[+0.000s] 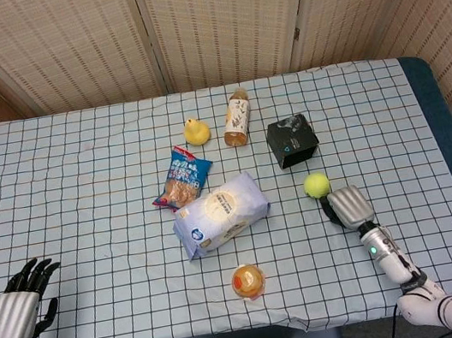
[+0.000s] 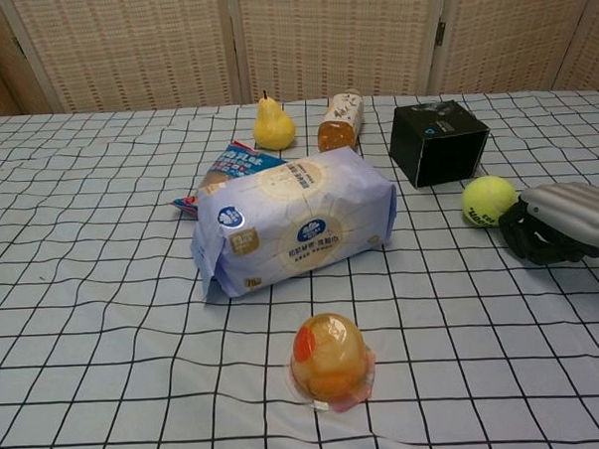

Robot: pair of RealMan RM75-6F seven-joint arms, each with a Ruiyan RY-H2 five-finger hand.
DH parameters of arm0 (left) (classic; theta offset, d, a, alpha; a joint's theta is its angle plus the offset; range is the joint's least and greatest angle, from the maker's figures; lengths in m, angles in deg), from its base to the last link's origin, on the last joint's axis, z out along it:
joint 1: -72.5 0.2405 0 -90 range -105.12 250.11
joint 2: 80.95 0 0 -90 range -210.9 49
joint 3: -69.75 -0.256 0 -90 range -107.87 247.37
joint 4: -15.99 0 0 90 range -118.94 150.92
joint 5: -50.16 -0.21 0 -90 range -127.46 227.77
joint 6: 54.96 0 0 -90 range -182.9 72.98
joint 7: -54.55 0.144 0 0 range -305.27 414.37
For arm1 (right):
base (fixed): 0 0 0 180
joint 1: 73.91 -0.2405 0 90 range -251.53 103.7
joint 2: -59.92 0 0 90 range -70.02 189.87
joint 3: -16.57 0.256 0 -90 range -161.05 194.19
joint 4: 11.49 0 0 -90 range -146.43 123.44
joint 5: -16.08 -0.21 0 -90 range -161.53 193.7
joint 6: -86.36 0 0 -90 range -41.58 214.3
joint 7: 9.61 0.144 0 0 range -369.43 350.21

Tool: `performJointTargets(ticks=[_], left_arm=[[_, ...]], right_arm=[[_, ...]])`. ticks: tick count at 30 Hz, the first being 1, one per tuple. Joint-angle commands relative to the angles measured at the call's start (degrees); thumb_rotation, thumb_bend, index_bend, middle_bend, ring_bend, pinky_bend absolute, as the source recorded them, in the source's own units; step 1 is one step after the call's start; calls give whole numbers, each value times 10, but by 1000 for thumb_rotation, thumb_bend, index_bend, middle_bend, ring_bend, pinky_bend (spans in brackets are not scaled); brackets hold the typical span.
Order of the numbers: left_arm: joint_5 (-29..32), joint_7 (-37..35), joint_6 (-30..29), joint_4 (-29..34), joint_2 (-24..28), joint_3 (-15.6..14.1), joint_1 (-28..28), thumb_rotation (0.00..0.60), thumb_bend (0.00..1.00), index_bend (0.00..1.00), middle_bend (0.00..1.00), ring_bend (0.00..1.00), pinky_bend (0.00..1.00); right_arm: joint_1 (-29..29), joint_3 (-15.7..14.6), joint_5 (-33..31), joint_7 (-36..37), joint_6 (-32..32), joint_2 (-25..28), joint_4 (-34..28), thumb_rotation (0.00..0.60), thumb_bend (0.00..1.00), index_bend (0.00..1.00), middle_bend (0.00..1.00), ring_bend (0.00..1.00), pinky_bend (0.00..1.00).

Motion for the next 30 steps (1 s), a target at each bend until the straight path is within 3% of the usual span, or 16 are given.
performJointTargets(ticks=[1, 30], left_arm=[[1, 0, 0, 0, 0, 0, 0, 600, 472, 175, 131, 69, 219], [5, 0, 3, 0, 0, 1, 0, 600, 474, 175, 131, 69, 219]], right_arm=[[-9, 1, 0, 5, 8, -5, 12, 600, 811, 975, 881, 842, 1000], [-61, 11, 11, 73, -4, -82, 147, 600, 810, 973, 880, 841, 1000]])
